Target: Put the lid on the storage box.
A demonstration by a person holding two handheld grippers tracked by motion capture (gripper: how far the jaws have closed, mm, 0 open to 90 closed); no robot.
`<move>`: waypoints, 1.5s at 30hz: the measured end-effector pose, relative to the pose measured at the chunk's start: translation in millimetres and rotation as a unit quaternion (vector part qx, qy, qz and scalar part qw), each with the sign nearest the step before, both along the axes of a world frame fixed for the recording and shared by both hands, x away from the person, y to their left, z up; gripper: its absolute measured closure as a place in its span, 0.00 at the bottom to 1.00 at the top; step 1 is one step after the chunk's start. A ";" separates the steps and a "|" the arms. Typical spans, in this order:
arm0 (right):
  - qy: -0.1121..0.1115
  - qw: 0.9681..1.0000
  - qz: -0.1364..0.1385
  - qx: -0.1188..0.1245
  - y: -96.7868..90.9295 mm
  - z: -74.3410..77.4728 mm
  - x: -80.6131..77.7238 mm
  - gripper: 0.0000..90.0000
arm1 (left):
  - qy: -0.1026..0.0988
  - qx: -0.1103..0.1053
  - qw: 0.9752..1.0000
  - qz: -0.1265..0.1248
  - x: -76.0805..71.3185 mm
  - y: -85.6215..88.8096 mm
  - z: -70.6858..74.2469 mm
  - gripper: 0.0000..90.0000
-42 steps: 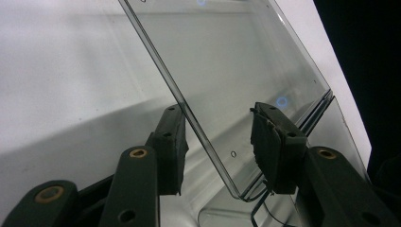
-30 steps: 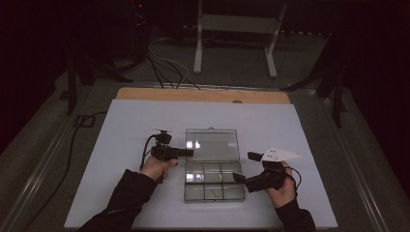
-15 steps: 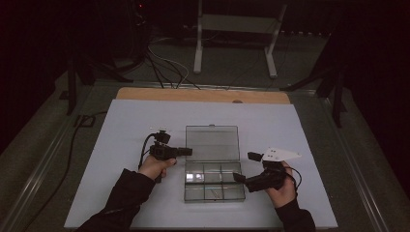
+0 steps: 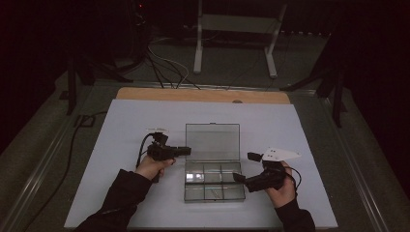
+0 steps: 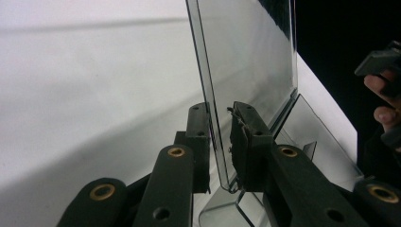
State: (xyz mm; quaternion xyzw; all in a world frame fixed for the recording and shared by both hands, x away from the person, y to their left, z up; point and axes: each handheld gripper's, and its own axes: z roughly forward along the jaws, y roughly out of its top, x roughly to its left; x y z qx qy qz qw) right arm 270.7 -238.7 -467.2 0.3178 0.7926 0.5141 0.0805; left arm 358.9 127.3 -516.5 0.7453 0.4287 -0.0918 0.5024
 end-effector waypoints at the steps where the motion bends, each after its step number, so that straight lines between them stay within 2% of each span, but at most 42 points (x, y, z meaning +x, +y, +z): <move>1: 0.000 1.000 0.000 0.000 0.1 0.0 -0.1 0.00 | -0.004 0.001 1.000 -0.002 -0.4 0.1 0.3 0.89; 12: 0.001 1.000 0.001 0.001 0.2 -0.3 0.1 0.00 | -0.031 0.004 0.999 -0.013 -3.0 1.1 1.8 0.91; 13: 0.001 1.000 0.001 0.001 0.0 -0.4 0.1 0.00 | -0.040 0.004 0.999 -0.016 -3.8 1.3 2.2 0.91; 17: 0.003 1.000 0.002 0.001 -0.1 -0.6 0.2 0.00 | -0.049 0.008 0.999 -0.018 -4.7 1.2 2.5 0.91; 21: 0.002 1.000 0.000 0.001 -0.5 -0.5 -0.1 0.00 | -0.070 0.010 0.997 -0.024 -6.9 1.5 2.4 0.91; 22: 0.002 1.000 0.000 0.001 -0.5 -0.5 -0.1 0.00 | -0.070 0.010 0.997 -0.024 -6.9 1.5 2.4 0.91; 29: 0.002 1.000 -0.001 0.004 -1.6 0.5 0.0 0.00 | -0.099 0.022 0.994 -0.035 -11.4 1.5 6.2 0.93; 31: 0.001 1.000 0.000 0.004 -1.3 0.8 -0.4 0.00 | -0.111 0.027 0.993 -0.039 -12.7 1.4 6.9 0.93; 35: -0.001 1.000 -0.002 0.005 -0.9 1.3 -0.9 0.00 | -0.123 0.031 0.991 -0.041 -15.0 1.4 7.4 0.94; 39: -0.001 1.000 -0.003 0.008 -1.4 2.4 -1.7 0.00 | -0.141 0.036 0.988 -0.046 -17.4 1.6 7.8 0.94; 42: -0.002 1.000 -0.004 0.007 -1.4 2.6 -1.7 0.00 | -0.146 0.038 0.987 -0.047 -18.2 1.4 8.0 0.94; 43: -0.002 1.000 -0.008 0.007 -1.9 2.9 -2.1 0.00 | -0.158 0.042 0.985 -0.051 -19.7 1.4 8.7 0.94; 45: 0.003 1.000 -0.003 0.009 -2.0 2.7 -2.0 0.00 | -0.161 0.041 0.985 -0.051 -20.3 1.6 8.4 0.94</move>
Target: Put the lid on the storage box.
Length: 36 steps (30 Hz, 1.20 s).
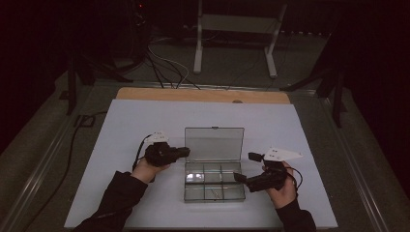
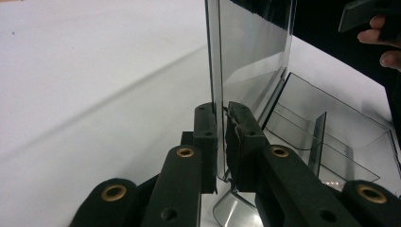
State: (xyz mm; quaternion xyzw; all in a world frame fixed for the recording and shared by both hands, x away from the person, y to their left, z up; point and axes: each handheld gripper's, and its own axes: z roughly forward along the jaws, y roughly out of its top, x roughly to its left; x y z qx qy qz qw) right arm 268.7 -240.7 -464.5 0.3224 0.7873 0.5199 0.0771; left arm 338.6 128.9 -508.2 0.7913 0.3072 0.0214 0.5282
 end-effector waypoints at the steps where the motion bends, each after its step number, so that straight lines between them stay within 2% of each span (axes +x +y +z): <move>1: 0.001 1.000 0.001 0.001 0.0 -0.4 0.1 0.00 | -0.003 0.000 1.000 -0.002 -0.2 0.2 -0.2 0.94; 4: 0.005 1.000 0.004 -0.002 0.5 -1.3 0.3 0.00 | -0.011 0.001 1.000 -0.002 -1.1 0.2 -0.8 0.94; 11: 0.013 1.000 0.010 -0.005 -1.7 -3.1 3.9 0.00 | -0.049 0.013 0.999 -0.012 -5.0 0.0 -0.7 0.94; 13: 0.020 1.000 0.012 -0.006 -1.3 -3.7 4.2 0.00 | -0.064 0.018 0.998 -0.015 -6.4 0.0 -0.9 0.94; 15: 0.042 0.999 0.019 -0.006 -0.6 -4.9 5.6 0.00 | -0.077 0.022 0.997 -0.018 -8.1 -0.2 -1.1 0.94; 19: 0.064 0.998 0.005 0.006 -0.3 -6.3 9.1 0.00 | -0.102 0.030 0.994 -0.024 -11.3 -0.2 -1.5 0.94; 22: 0.072 0.997 -0.011 0.013 -1.7 -6.3 10.9 0.10 | -0.114 0.033 0.993 -0.027 -12.7 -0.1 -1.9 0.94; 26: 0.078 0.997 -0.014 0.016 -4.7 -7.1 11.9 0.25 | -0.132 0.039 0.990 -0.033 -14.6 0.0 -2.3 0.94; 30: 0.083 0.996 -0.017 0.027 -8.7 -6.5 12.7 0.46 | -0.153 0.044 0.986 -0.041 -16.4 0.8 -3.3 0.94; 32: 0.080 0.996 -0.019 0.027 -10.4 -6.0 13.2 0.55 | -0.158 0.046 0.986 -0.042 -16.8 1.1 -3.6 0.94; 36: 0.090 0.995 -0.017 0.032 -13.2 -7.3 14.6 0.69 | -0.171 0.050 0.983 -0.048 -18.4 1.2 -3.7 0.94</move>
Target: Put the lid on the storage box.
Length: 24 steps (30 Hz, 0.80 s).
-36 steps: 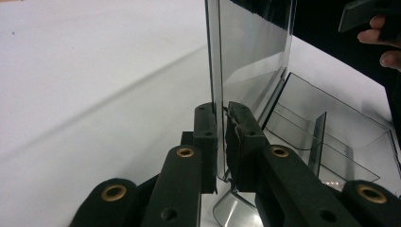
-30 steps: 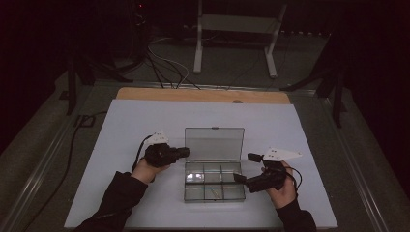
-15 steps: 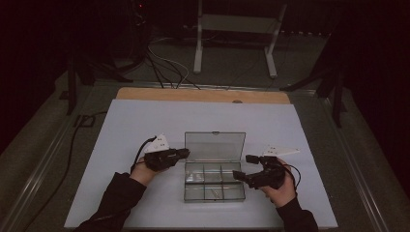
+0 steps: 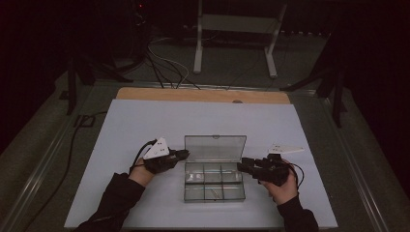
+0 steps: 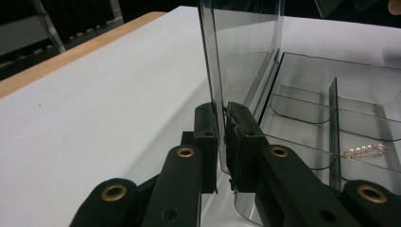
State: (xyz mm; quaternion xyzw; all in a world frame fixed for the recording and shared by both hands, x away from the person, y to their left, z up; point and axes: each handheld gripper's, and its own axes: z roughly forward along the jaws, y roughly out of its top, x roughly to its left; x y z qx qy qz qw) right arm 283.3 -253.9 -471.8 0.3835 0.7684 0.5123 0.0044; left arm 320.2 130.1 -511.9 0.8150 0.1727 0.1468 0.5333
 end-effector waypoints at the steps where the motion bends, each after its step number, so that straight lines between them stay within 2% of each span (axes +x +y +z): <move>1: 0.003 1.000 -0.001 0.003 -0.9 -0.7 0.5 0.73 | -0.001 -0.001 1.000 -0.002 -0.5 0.0 -0.1 0.94; 5: 0.012 1.000 -0.003 0.001 -4.0 -2.7 1.9 0.88 | -0.023 0.007 1.000 -0.012 -3.6 0.7 -0.3 0.95; 9: 0.028 1.000 -0.001 0.005 -6.3 -5.3 3.8 1.00 | -0.033 0.013 0.999 -0.019 -5.7 0.9 0.0 0.95; 15: 0.040 0.999 -0.001 0.011 -6.0 -7.2 5.2 1.00 | -0.043 0.016 0.999 -0.026 -9.1 2.0 -0.3 0.96; 24: 0.040 0.999 -0.001 0.008 -6.1 -6.4 4.8 1.00 | -0.048 0.022 0.998 -0.032 -13.6 3.3 -0.5 0.95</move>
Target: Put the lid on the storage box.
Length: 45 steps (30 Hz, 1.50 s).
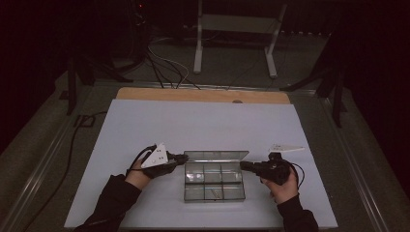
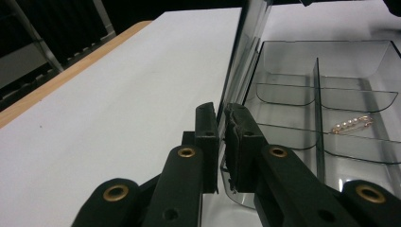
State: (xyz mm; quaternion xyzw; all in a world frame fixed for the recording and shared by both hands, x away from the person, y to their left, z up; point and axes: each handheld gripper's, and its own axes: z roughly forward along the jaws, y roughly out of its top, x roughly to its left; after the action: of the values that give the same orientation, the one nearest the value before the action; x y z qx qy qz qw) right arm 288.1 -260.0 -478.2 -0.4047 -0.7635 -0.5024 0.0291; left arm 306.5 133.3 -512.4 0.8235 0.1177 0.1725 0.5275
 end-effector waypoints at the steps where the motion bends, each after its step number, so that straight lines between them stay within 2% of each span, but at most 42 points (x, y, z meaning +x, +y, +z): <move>1: -0.001 1.000 -0.001 -0.001 -0.2 0.4 -0.3 1.00 | 0.001 -0.001 1.000 0.000 -0.4 0.1 -0.2 0.94; 12: -0.006 1.000 -0.002 -0.006 -1.0 2.2 -2.1 1.00 | -0.004 0.008 1.000 -0.002 -6.2 0.9 -1.1 0.91; 15: -0.005 1.000 0.000 -0.007 -0.5 1.6 -1.9 1.00 | 0.009 0.003 1.000 -0.004 -6.8 2.2 -0.5 0.90; 17: -0.005 1.000 0.000 -0.010 0.1 1.2 -2.4 1.00 | 0.014 -0.004 1.000 -0.007 -8.1 3.3 0.5 0.85; 18: -0.004 1.000 0.001 -0.010 0.1 1.1 -2.5 1.00 | 0.017 -0.004 1.000 -0.004 -8.6 3.6 1.1 0.78; 19: -0.004 1.000 0.002 -0.011 0.1 1.0 -2.6 1.00 | 0.030 -0.009 1.000 -0.002 -8.5 4.8 2.3 0.72; 22: -0.002 1.000 0.002 -0.014 0.0 0.8 -3.2 1.00 | 0.065 -0.023 0.998 0.007 -8.4 9.5 4.4 0.57; 24: -0.002 1.000 0.002 -0.018 0.1 0.5 -4.1 1.00 | 0.073 -0.035 0.997 0.012 -9.3 14.1 5.2 0.54; 26: 0.000 1.000 0.004 -0.020 -0.4 -0.3 -5.1 1.00 | 0.088 -0.047 0.995 0.028 -9.9 18.5 6.5 0.42; 28: 0.002 1.000 0.006 -0.020 -0.8 -2.0 -6.1 1.00 | 0.111 -0.067 0.991 0.036 -9.3 22.9 7.8 0.34; 29: 0.003 1.000 0.007 -0.022 -1.0 -2.8 -6.2 1.00 | 0.125 -0.077 0.989 0.031 -8.9 25.7 8.4 0.26; 30: 0.005 1.000 0.008 -0.023 -0.9 -4.0 -6.9 1.00 | 0.132 -0.083 0.987 0.036 -9.1 27.4 9.1 0.17; 32: 0.007 1.000 0.012 -0.025 -0.7 -5.9 -7.7 1.00 | 0.147 -0.098 0.983 0.039 -9.3 29.9 9.7 0.12; 34: 0.010 0.999 0.013 -0.027 -0.6 -7.7 -9.0 1.00 | 0.152 -0.096 0.983 0.045 -10.5 30.4 10.3 0.05; 40: 0.016 0.999 0.016 -0.036 -0.3 -12.5 -13.3 1.00 | 0.153 -0.086 0.983 0.047 -16.1 30.3 10.7 0.04; 45: 0.021 0.999 0.018 -0.043 0.1 -18.2 -17.2 1.00 | 0.156 -0.088 0.982 0.054 -20.2 34.8 9.1 0.04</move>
State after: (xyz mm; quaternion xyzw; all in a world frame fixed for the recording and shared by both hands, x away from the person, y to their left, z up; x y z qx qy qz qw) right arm 270.9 -260.0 -496.5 -0.4026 -0.7904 -0.4603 0.0367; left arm 286.3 168.2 -503.2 0.7832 0.2576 0.0590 0.5629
